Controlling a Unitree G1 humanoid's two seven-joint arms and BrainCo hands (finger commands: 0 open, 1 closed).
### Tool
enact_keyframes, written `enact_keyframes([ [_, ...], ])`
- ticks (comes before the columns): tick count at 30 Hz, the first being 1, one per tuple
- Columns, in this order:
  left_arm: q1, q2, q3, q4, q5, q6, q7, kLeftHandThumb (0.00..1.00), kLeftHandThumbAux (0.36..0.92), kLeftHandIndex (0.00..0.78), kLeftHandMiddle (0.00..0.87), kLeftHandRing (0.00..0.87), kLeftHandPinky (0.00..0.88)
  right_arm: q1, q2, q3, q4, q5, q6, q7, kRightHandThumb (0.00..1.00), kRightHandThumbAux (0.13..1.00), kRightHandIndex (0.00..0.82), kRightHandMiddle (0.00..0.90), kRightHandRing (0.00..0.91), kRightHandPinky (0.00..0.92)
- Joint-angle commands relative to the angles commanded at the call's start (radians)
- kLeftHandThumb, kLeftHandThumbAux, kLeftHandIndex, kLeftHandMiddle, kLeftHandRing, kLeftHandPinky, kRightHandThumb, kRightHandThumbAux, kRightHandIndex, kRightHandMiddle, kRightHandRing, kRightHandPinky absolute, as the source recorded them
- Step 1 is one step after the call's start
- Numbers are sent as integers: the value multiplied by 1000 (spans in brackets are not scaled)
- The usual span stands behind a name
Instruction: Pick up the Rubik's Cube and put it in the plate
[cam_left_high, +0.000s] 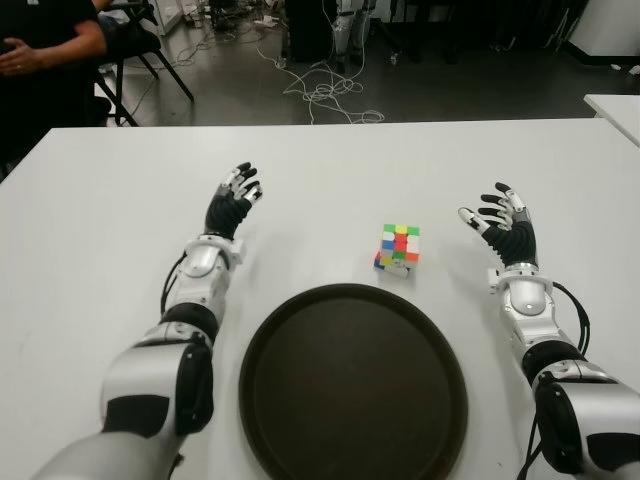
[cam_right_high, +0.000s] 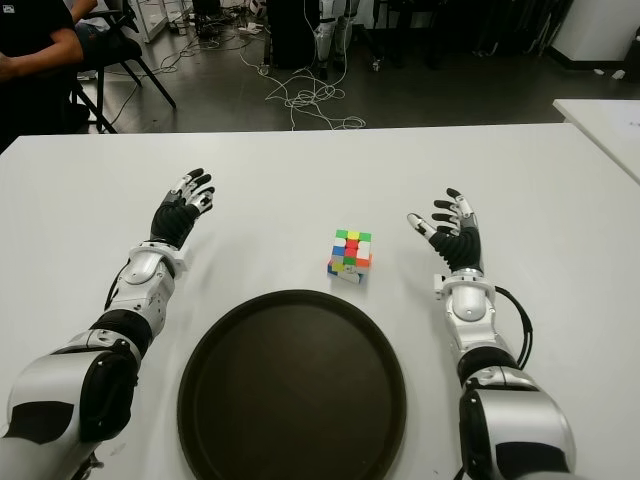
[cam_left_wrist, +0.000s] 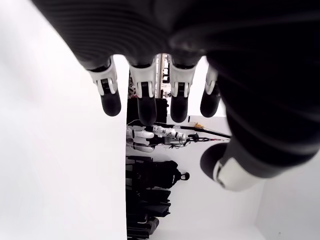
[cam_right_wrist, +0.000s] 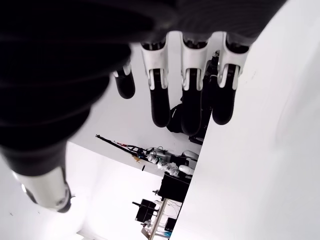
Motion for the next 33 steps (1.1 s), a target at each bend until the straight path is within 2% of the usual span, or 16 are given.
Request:
enact_keyframes([
  [12,4,2,7,1,-14,1,-15,0,713,86,128,83,44,3,4,6,1,-2,-2,-5,165,637,141,250,264,303],
  [24,11,2,-1,-5,-10,-18,-18,0,693,87,119,73,14,9,8,9,-1,-2,-18,-17,164,652,151,255,266,300],
  [33,12,4,-9,-5,-6,-19,-11,0,684,93,123,76,32,8,12,4,1,6,-16,-12,173,649,151,253,265,310],
])
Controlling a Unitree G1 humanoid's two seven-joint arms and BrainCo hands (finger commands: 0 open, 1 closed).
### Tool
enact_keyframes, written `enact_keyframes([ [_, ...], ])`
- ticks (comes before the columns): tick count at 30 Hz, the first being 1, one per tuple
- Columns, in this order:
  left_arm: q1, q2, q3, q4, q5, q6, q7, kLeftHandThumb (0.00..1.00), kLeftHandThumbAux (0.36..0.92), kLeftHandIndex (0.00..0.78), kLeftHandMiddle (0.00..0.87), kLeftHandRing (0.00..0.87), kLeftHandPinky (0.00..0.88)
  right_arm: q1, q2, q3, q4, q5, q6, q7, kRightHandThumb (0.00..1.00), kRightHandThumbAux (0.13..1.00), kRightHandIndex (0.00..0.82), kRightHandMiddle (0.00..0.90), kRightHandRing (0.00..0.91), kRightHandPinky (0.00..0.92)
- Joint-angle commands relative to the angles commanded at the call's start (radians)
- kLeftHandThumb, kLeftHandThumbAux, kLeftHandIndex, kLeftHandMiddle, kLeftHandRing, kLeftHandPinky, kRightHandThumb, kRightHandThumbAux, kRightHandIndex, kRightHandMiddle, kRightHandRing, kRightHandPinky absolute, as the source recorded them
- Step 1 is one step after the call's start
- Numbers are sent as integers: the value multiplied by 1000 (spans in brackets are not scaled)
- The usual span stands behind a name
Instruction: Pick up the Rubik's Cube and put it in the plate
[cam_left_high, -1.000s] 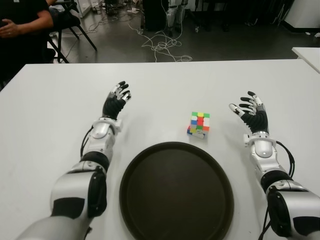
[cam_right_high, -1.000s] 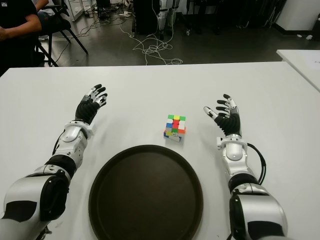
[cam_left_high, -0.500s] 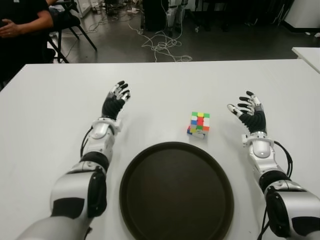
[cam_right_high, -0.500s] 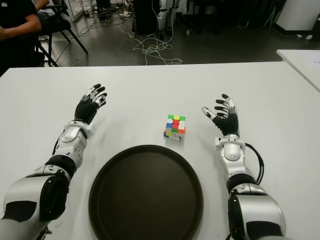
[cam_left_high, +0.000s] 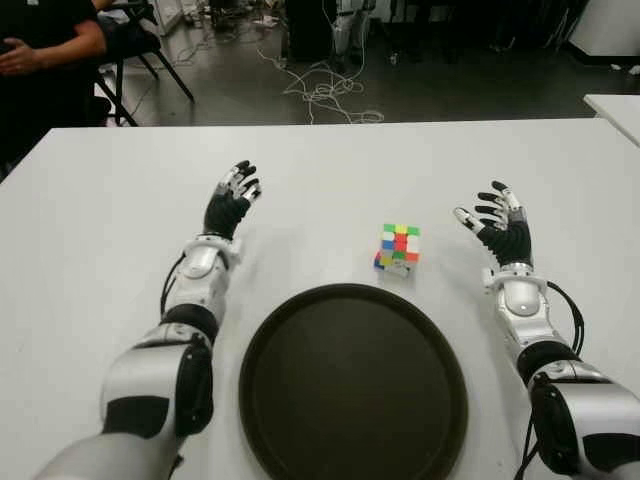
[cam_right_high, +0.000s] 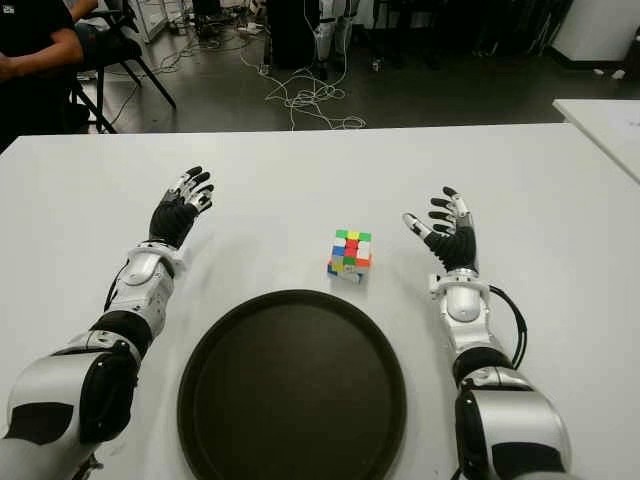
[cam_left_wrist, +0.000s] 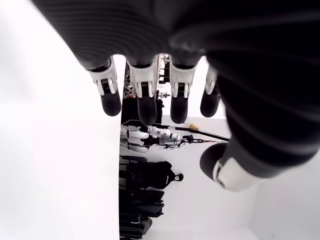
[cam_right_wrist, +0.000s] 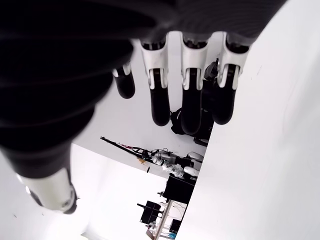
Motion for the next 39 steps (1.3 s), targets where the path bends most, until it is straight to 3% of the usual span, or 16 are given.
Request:
enact_keyframes([
  [27,0,5,-8,1,1,8,4,0,655,93,115,83,61,-4,-5,11,1,-6,9,-10,152,627,141,253,269,306],
  [39,-1,0,1,3,-6,0,3,0,661,119,136,104,89,-63,-34,-55,-32,61,32,32,116,596,146,250,260,282],
])
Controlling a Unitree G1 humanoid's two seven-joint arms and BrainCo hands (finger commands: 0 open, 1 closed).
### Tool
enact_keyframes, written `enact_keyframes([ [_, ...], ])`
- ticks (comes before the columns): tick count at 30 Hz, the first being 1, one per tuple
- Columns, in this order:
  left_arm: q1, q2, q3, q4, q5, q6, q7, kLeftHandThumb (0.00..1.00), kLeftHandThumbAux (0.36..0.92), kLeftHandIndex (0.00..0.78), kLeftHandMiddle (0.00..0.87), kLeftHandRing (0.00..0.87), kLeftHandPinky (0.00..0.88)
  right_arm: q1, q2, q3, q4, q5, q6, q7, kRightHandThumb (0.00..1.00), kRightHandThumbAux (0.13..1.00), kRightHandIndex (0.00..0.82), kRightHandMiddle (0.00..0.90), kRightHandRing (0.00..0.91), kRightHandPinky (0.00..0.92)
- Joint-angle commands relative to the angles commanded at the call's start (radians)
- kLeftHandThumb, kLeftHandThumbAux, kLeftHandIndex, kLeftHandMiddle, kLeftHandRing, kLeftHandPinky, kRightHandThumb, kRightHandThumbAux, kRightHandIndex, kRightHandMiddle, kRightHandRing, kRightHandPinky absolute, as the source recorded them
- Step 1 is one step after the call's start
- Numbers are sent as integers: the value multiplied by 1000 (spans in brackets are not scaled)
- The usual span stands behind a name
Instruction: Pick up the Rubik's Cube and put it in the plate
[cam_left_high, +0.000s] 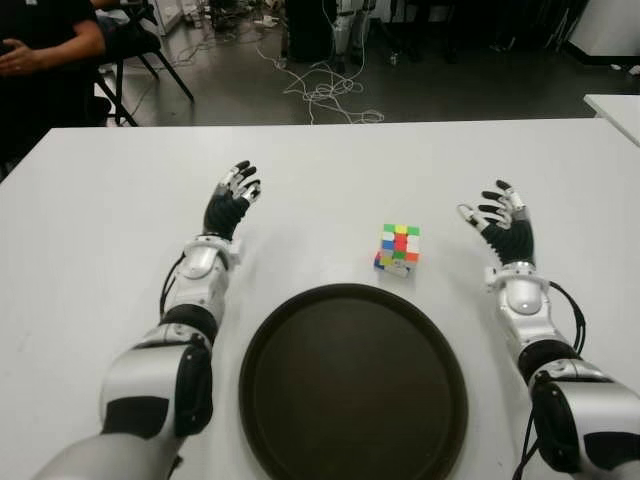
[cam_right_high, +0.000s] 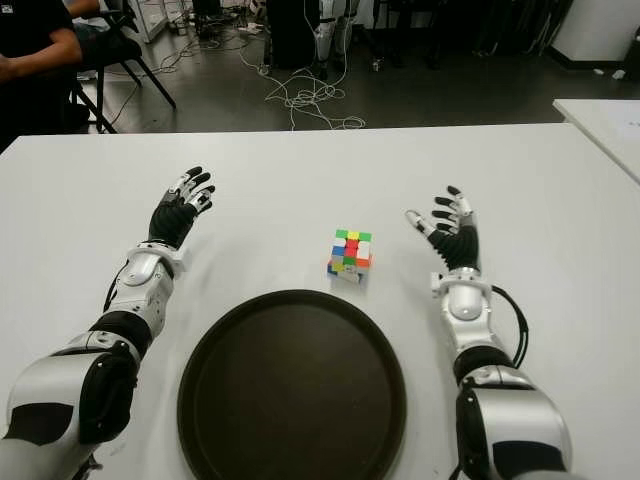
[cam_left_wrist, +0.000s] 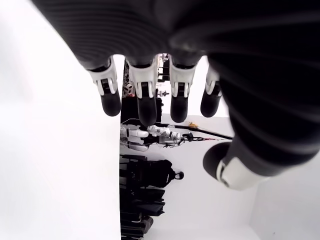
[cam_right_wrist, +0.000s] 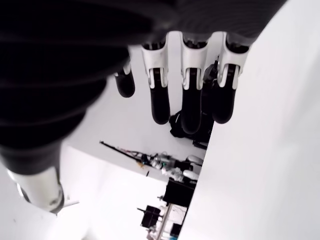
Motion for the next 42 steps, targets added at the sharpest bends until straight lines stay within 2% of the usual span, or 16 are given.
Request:
enact_keyframes([
  [4,-2,0,-8,-1,9,1,14,0,667,117,135,102,90,-9,-7,-12,-28,11,-7,3,97,591,155,252,255,271],
  [8,-5,0,-15,0,18,7,30,1,676,107,135,102,92,-15,-34,4,-65,-20,-20,-25,83,580,151,244,252,267],
  [12,-7,-1,-12,2,16,17,31,15,681,107,143,113,101,-24,-46,16,-86,-40,-10,-42,78,589,147,238,248,258],
  [19,-9,5,-19,4,22,28,34,25,686,108,144,116,95,-78,-82,60,-69,-108,13,-83,83,612,151,246,250,260],
  [22,-7,5,-22,2,25,18,37,22,683,107,143,117,92,-82,-127,140,-63,-215,3,-133,83,616,152,249,256,274],
  [26,-8,4,-21,1,24,18,38,26,692,106,144,119,99,-89,-170,217,-61,-314,17,-173,55,620,146,238,252,284],
  [30,-9,5,-24,1,27,21,39,37,707,103,144,117,92,-94,-213,303,-78,-418,64,-203,17,619,130,213,225,238],
  [36,-10,6,-31,2,37,23,46,27,702,102,137,102,70,-85,-256,384,-119,-504,119,-176,1,591,115,178,167,126],
  [42,-10,6,-33,3,42,21,54,16,702,106,141,112,90,-81,-286,448,-168,-554,171,-105,0,579,123,158,138,81],
])
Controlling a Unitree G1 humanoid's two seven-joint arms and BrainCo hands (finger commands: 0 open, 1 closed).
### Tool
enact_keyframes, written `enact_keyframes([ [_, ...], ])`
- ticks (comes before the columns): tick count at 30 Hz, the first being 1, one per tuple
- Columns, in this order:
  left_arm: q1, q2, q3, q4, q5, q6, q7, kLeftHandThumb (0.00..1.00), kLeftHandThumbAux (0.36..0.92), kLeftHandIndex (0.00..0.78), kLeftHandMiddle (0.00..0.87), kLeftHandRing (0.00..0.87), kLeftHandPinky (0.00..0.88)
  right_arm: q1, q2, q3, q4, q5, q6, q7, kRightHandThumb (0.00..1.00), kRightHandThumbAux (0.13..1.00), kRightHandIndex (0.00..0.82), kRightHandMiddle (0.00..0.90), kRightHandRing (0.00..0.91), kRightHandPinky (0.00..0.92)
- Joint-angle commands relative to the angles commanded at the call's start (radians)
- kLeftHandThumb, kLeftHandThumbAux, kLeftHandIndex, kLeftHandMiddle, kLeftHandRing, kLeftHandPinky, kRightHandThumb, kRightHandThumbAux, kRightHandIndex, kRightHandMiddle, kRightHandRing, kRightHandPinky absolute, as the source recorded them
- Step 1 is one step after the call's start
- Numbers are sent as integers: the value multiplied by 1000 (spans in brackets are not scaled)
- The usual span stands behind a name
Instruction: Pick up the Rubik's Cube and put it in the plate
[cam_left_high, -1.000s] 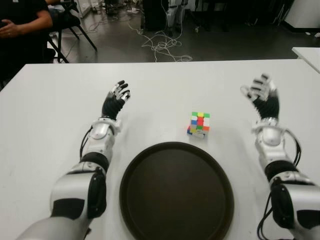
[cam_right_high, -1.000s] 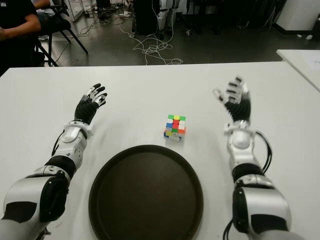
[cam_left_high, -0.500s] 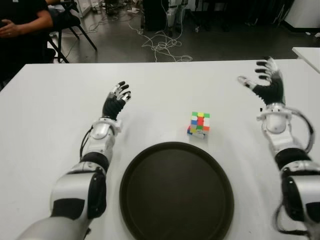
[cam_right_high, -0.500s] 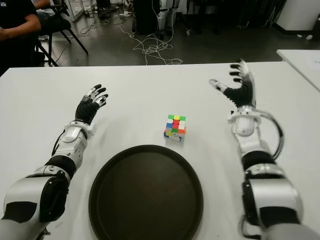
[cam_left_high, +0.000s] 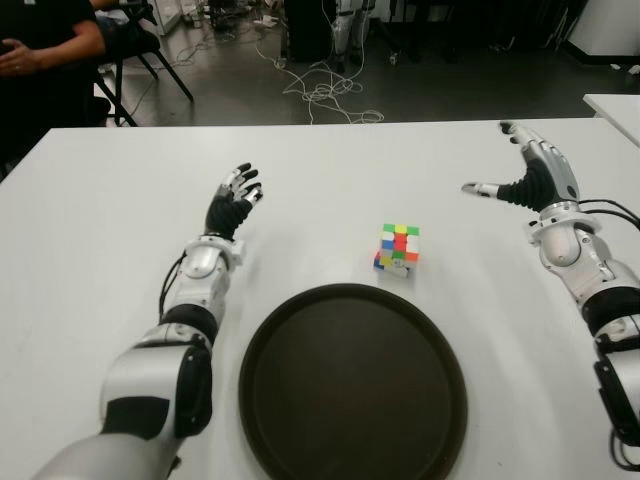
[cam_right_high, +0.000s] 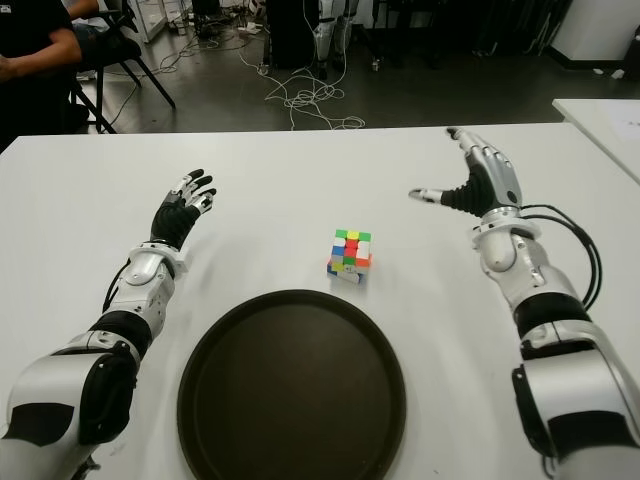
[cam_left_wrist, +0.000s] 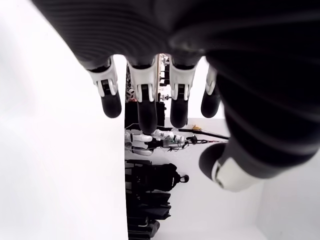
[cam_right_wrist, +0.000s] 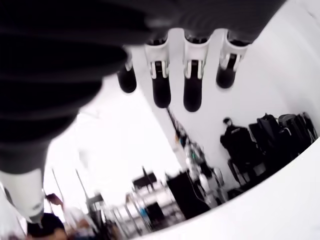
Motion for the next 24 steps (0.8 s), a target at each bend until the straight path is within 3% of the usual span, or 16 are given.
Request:
enact_keyframes([
  [5,-1,0,-2,0,0,0,3,4,675,112,145,113,86,19,-16,27,-78,-12,37,85,0,571,137,168,141,61],
  [12,0,-3,3,-3,-9,-6,4,0,658,140,162,124,109,47,-37,55,-237,-29,155,273,0,513,107,168,153,76],
  [24,-2,-10,16,-3,-17,-6,12,5,663,160,186,143,119,122,-53,51,-466,-44,301,399,0,484,78,119,108,73],
])
